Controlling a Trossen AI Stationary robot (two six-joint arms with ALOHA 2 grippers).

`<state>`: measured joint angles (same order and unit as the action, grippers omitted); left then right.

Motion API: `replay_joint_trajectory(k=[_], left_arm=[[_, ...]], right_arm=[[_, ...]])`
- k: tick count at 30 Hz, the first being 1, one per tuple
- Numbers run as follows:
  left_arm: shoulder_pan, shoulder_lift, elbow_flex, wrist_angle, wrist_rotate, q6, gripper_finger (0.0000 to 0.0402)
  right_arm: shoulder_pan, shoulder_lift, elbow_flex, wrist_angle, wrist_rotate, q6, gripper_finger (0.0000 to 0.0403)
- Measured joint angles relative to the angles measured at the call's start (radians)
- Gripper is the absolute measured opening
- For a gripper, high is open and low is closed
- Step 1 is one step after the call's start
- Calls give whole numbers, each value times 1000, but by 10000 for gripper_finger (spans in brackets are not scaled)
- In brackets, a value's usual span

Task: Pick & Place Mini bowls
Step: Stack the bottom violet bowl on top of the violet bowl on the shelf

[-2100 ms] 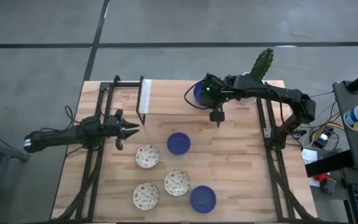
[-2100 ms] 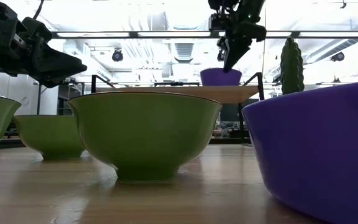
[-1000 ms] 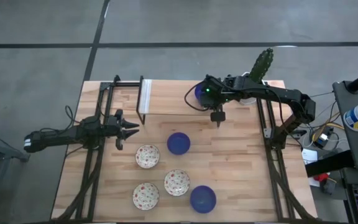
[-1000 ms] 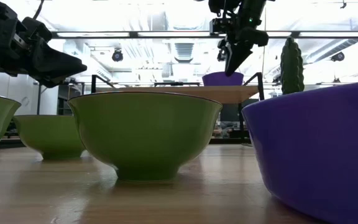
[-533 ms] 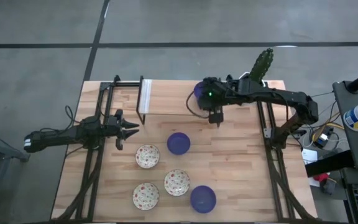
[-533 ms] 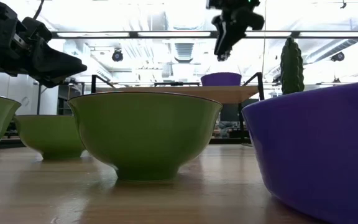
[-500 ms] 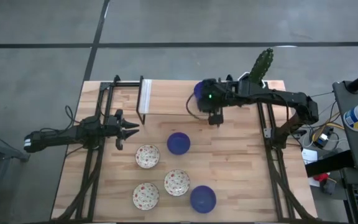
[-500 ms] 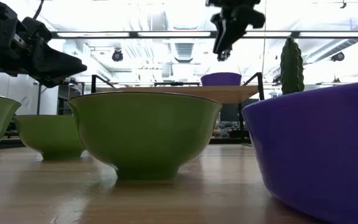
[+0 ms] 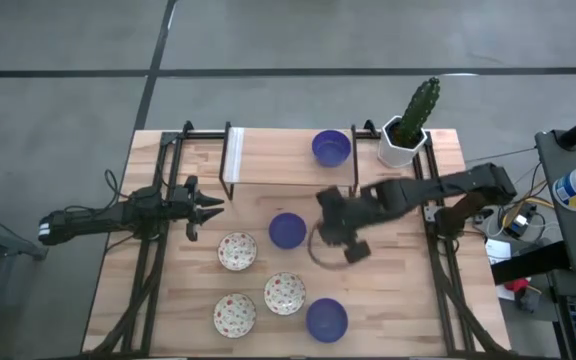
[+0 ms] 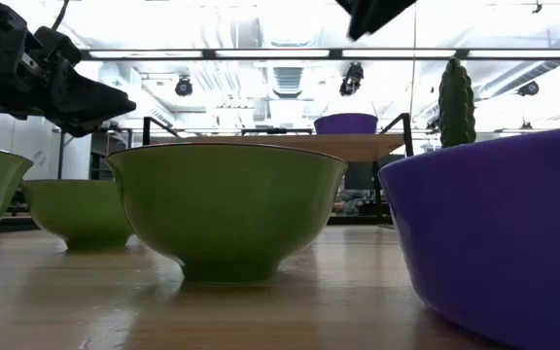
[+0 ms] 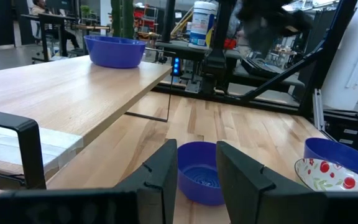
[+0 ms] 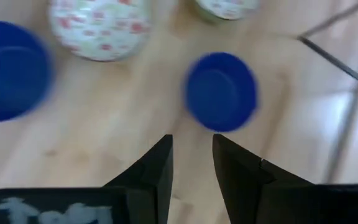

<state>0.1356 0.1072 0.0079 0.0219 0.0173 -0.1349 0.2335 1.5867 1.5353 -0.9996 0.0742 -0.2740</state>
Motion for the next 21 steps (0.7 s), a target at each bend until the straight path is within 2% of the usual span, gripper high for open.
replay_joint_trajectory(k=[9, 14, 21], left_arm=[[0, 0, 0, 0, 0, 0, 106], [0, 0, 0, 0, 0, 0, 106], [0, 0, 0, 0, 0, 0, 106]], right_arm=[[273, 37, -9, 56, 3, 138, 111], [367, 100, -10, 72, 3, 207, 111], [454, 200, -10, 99, 4, 226, 111]])
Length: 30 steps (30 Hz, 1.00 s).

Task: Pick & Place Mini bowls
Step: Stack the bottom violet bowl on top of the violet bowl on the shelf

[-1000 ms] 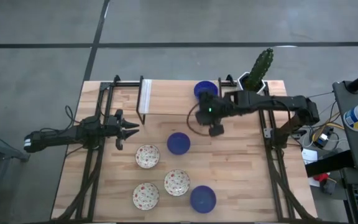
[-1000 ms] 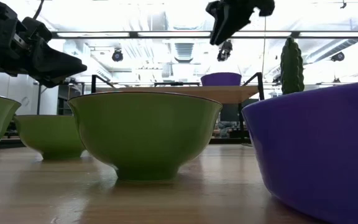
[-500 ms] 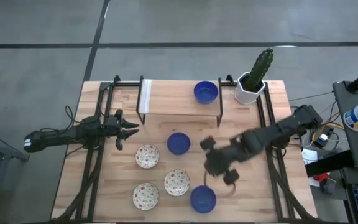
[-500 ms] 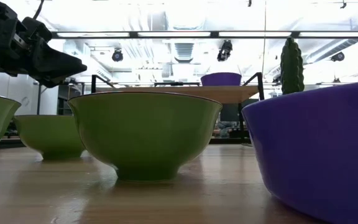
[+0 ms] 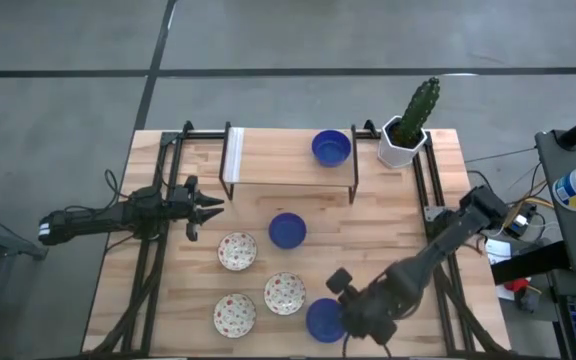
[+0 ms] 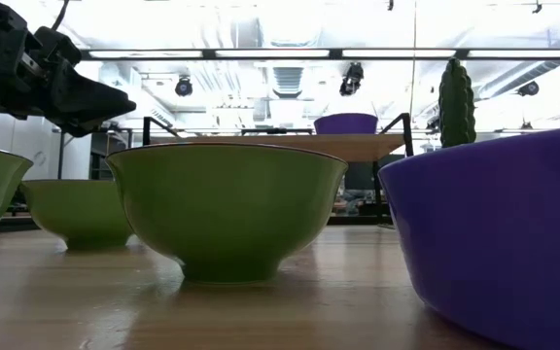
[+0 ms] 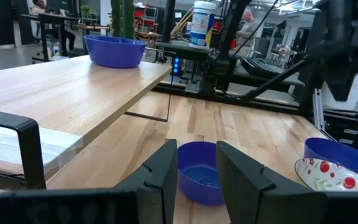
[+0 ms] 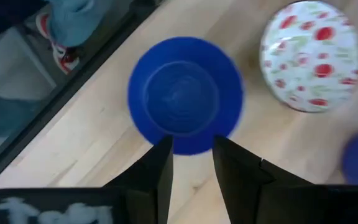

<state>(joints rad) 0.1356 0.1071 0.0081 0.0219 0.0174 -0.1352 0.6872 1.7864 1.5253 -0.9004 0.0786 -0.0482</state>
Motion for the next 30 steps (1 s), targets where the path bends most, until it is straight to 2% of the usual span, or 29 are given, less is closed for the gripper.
replay_joint_trajectory(k=[19, 30], left_arm=[[0, 0, 0, 0, 0, 0, 106], [0, 0, 0, 0, 0, 0, 106]], right_arm=[[80, 224, 31, 23, 0, -7, 83], [89, 227, 27, 46, 3, -7, 78]])
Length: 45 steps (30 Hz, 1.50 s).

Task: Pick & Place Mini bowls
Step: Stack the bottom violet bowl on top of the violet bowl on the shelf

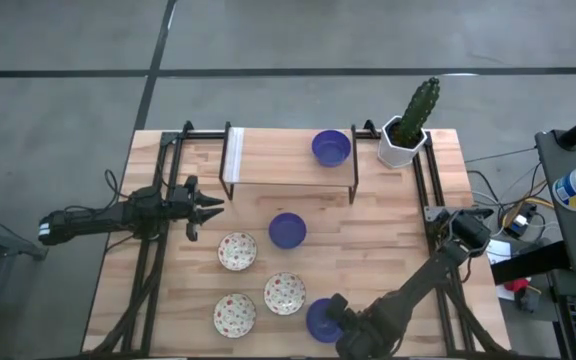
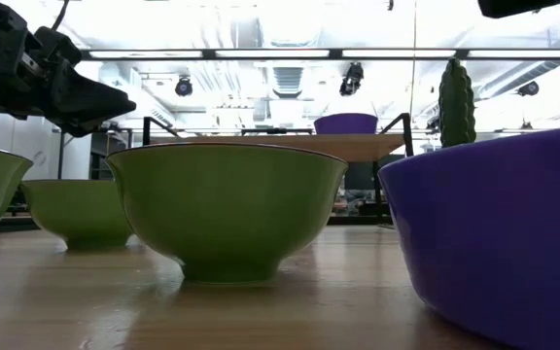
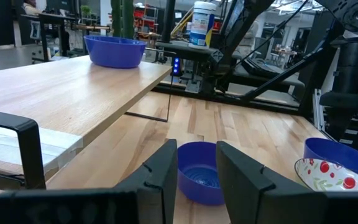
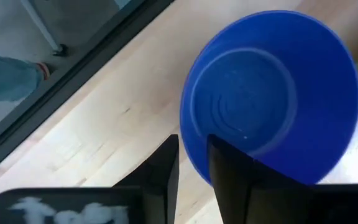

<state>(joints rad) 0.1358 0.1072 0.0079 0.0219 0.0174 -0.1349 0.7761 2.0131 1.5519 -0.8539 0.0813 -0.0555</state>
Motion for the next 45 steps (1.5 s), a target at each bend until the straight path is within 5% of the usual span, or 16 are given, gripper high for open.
replay_joint_trajectory(k=[36, 45], left_arm=[[0, 0, 0, 0, 0, 0, 106], [0, 0, 0, 0, 0, 0, 106]], right_arm=[[-2, 3, -94, 133, 34, 12, 62], [-12, 3, -95, 131, 36, 33, 12]])
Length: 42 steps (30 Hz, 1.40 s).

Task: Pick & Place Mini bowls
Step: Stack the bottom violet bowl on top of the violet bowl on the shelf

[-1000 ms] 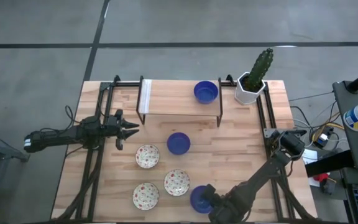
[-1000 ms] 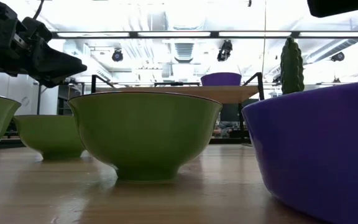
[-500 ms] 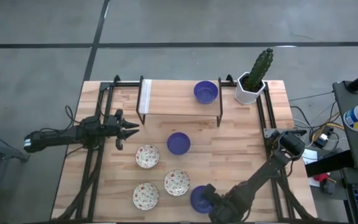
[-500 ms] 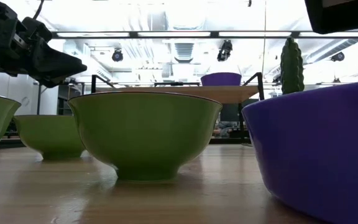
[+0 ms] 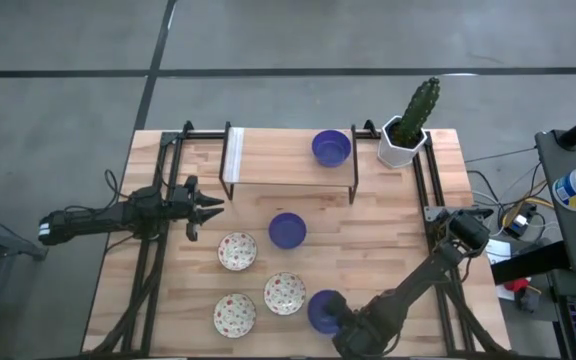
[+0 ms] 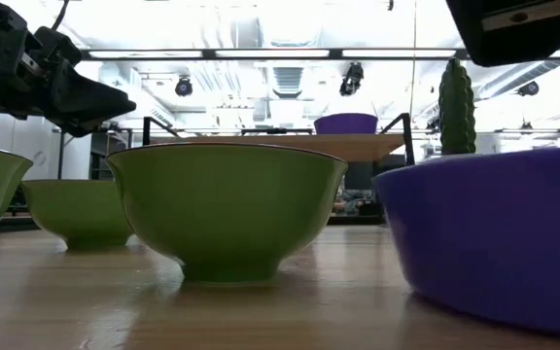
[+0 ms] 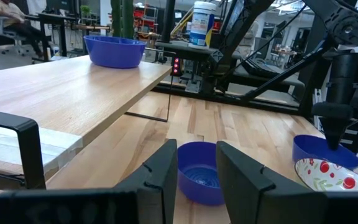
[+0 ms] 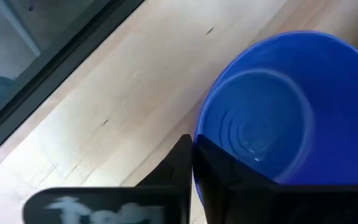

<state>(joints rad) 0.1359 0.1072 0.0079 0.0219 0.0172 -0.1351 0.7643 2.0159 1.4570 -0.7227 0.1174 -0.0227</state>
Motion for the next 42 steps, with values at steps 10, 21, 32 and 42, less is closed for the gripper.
replay_joint_trajectory(k=[10, 21, 32, 42], left_arm=[[0, 0, 0, 0, 0, 0, 106], [0, 0, 0, 0, 0, 0, 106], [0, 0, 0, 0, 0, 0, 106], [0, 0, 0, 0, 0, 0, 106]], right_arm=[[-18, -28, 43, -109, 42, -2, 9], [-120, -211, 55, -258, 101, -11, 9], [-338, -475, 57, -341, 174, -78, 8], [-604, -553, 107, -368, 252, -229, 8]])
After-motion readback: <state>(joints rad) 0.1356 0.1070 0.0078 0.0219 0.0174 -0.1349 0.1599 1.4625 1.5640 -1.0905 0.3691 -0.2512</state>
